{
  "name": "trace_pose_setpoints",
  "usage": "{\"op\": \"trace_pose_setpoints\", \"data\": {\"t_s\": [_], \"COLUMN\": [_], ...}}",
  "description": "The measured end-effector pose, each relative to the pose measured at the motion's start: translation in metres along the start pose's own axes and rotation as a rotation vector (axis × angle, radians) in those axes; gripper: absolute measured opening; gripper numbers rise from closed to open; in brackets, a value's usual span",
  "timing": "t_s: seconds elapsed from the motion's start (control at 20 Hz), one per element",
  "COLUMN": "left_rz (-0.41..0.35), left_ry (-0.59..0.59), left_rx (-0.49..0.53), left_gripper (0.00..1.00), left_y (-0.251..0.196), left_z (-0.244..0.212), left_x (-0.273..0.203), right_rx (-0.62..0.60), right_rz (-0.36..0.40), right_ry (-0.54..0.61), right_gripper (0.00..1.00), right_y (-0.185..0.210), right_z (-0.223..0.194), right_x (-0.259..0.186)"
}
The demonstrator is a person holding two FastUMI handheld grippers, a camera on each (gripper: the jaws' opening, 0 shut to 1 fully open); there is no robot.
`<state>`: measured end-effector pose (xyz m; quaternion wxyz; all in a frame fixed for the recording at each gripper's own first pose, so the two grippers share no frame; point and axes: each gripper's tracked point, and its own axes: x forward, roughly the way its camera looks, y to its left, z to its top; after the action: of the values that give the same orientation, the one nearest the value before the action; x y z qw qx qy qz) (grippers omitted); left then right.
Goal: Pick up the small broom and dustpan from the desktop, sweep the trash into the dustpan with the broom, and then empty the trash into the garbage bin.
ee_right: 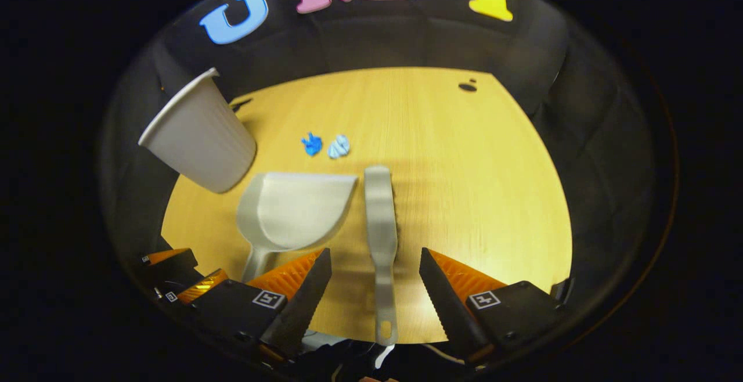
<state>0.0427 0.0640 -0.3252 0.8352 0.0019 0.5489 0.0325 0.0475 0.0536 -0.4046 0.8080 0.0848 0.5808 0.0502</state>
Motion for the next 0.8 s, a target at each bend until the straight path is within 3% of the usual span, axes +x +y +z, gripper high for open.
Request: {"op": "trace_pose_setpoints", "data": {"t_s": [0.35,0.55,0.6,0.65,0.7,0.8], "left_rz": [0.037,0.024,0.028,0.023,0.017,-0.006], "left_ry": [0.325,0.425,0.448,0.47,0.492,0.518], "left_rx": [0.038,0.074,0.077,0.075,0.068,0.053], "left_gripper": [0.83,0.84,0.84,0.85,0.84,0.83], "left_y": [0.001,-0.006,-0.006,-0.007,-0.008,-0.013], "left_z": [0.007,0.015,0.016,0.015,0.014,0.017], "left_x": [0.055,0.079,0.085,0.091,0.097,0.099], "right_rx": [-0.074,-0.076,-0.08,-0.08,-0.083,-0.088], "right_rz": [-0.01,-0.012,-0.022,-0.027,-0.023,-0.038], "right_ry": [0.242,0.31,0.328,0.332,0.33,0.345], "right_gripper": [0.99,0.99,0.93,0.99,0.98,0.92], "right_y": [-0.008,-0.009,-0.012,-0.013,-0.011,-0.013], "right_z": [-0.021,-0.025,-0.026,-0.023,-0.02,-0.018], "right_x": [0.042,0.062,0.065,0.064,0.066,0.069]}}
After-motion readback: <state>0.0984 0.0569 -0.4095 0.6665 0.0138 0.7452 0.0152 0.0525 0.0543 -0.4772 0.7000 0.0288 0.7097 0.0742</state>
